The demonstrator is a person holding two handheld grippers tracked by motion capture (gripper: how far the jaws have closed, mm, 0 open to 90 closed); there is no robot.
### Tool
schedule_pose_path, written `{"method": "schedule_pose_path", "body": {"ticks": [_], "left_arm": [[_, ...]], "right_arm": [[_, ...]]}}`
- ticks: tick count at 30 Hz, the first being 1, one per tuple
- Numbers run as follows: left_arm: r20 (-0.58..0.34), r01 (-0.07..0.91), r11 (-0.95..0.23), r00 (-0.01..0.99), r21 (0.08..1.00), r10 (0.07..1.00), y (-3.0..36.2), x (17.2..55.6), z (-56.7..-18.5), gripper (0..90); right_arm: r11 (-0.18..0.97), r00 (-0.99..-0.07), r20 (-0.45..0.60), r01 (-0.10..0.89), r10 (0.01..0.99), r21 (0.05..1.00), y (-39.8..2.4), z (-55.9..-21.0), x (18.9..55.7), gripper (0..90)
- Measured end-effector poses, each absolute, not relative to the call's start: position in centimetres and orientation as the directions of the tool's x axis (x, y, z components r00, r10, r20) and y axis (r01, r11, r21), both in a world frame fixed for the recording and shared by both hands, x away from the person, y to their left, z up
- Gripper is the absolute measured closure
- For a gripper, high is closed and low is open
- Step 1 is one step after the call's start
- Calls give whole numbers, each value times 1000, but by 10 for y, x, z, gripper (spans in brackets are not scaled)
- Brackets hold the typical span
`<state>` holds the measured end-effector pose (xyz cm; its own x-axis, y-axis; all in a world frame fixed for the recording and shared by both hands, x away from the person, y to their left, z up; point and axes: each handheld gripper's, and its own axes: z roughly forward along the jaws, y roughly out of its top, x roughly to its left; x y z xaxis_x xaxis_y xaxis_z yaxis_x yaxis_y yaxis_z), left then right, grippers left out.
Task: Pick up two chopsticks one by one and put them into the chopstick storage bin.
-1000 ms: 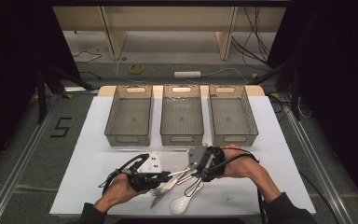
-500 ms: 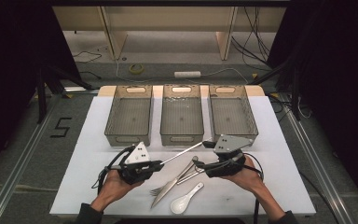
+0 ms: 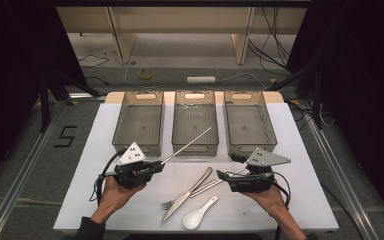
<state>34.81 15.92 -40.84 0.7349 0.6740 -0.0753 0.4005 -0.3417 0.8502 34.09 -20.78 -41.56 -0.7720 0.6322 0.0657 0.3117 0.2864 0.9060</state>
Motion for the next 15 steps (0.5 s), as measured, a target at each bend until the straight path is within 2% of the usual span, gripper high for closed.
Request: {"method": "schedule_pose_path", "body": {"ticks": [15], "left_arm": [[-105,451,-193,556,871,824,197,387,-401,834]], "right_arm": [[271,-764,87,329,639,905,-214,-420,333,249]]}}
